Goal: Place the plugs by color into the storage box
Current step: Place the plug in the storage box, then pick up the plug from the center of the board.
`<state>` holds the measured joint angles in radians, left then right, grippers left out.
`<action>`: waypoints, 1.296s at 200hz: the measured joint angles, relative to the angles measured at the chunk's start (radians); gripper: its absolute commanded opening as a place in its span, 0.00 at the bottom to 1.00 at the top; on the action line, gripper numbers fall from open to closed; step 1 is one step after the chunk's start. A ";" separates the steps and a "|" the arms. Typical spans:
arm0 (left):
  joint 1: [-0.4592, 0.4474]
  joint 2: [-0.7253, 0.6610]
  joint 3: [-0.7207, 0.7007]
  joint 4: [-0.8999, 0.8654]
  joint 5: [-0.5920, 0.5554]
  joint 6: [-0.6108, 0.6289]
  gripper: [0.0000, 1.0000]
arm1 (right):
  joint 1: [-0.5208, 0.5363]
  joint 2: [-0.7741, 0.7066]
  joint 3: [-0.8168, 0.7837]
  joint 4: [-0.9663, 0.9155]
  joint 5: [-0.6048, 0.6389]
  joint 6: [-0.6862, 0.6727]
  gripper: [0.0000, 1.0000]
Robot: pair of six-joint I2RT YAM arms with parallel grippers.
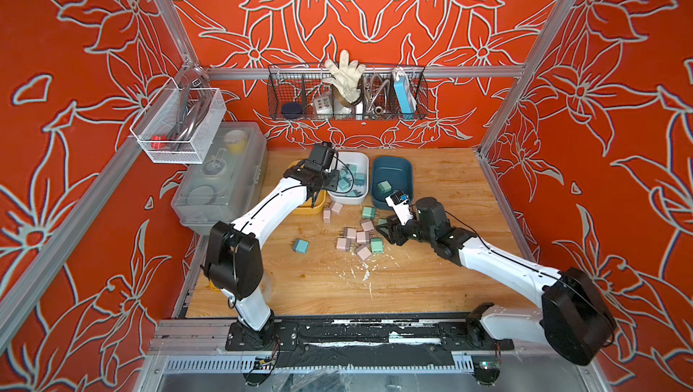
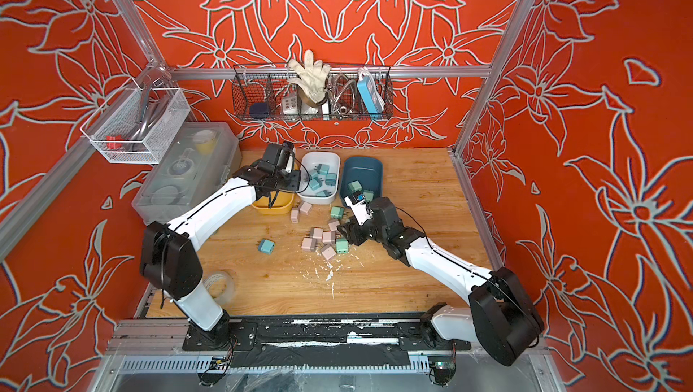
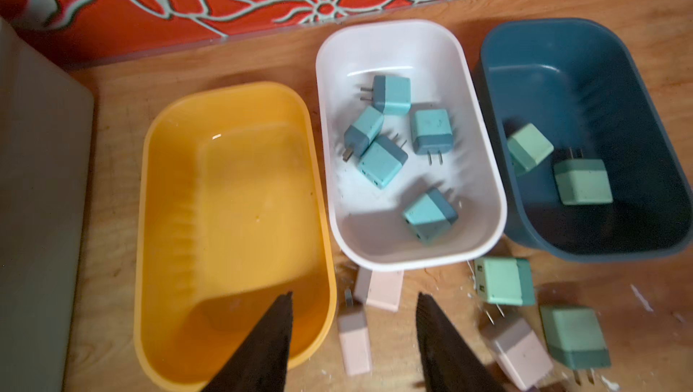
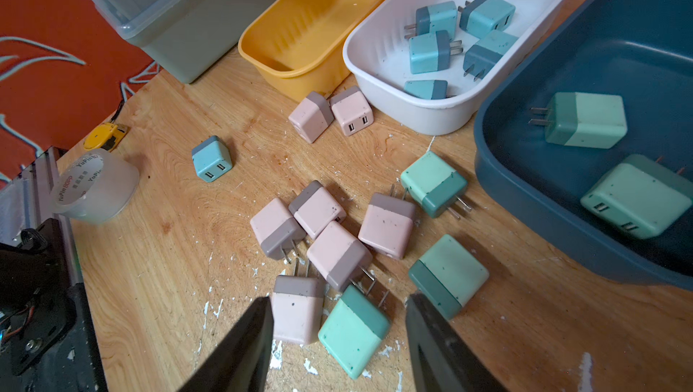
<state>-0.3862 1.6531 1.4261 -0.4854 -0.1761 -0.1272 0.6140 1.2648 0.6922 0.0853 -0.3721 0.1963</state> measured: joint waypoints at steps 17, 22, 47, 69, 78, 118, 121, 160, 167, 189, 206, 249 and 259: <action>-0.010 -0.098 -0.095 0.003 -0.005 -0.019 0.54 | 0.000 -0.008 0.000 -0.002 0.012 -0.003 0.61; -0.014 -0.128 -0.119 0.003 -0.005 -0.025 0.54 | 0.001 -0.011 0.000 -0.003 0.016 -0.004 0.61; -0.022 -0.277 -0.240 0.016 -0.006 -0.053 0.55 | 0.003 -0.031 0.000 -0.008 0.033 -0.010 0.61; -0.025 -0.389 -0.352 0.035 -0.026 -0.065 0.57 | 0.003 -0.048 0.000 -0.009 0.048 -0.014 0.61; -0.026 -0.421 -0.394 0.039 -0.039 -0.071 0.57 | 0.004 -0.053 0.000 -0.010 0.054 -0.016 0.61; -0.026 -0.499 -0.568 0.077 -0.066 -0.121 0.57 | 0.005 -0.075 -0.003 -0.011 0.066 -0.022 0.61; -0.026 -0.504 -0.580 0.079 -0.066 -0.126 0.57 | 0.005 -0.077 -0.003 -0.011 0.067 -0.022 0.61; -0.025 -0.549 -0.689 0.103 -0.067 -0.187 0.71 | 0.009 -0.098 -0.006 -0.019 0.089 -0.023 0.61; -0.024 -0.560 -0.710 0.112 -0.070 -0.198 0.73 | 0.009 -0.098 -0.006 -0.020 0.096 -0.023 0.61; -0.001 -0.584 -0.770 0.131 -0.073 -0.241 0.74 | 0.009 -0.099 -0.006 -0.032 0.112 -0.023 0.61; 0.030 -0.588 -0.815 0.153 -0.066 -0.273 0.75 | 0.009 -0.099 -0.006 -0.037 0.118 -0.023 0.61; 0.064 -0.563 -0.874 0.206 -0.023 -0.334 0.75 | 0.009 -0.099 -0.006 -0.042 0.130 -0.023 0.61; 0.066 -0.544 -0.874 0.225 -0.010 -0.343 0.75 | 0.009 -0.099 -0.006 -0.042 0.130 -0.023 0.61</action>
<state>-0.3202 1.1091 0.5526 -0.2607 -0.1864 -0.4702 0.6228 1.1656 0.6865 0.0433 -0.2420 0.1730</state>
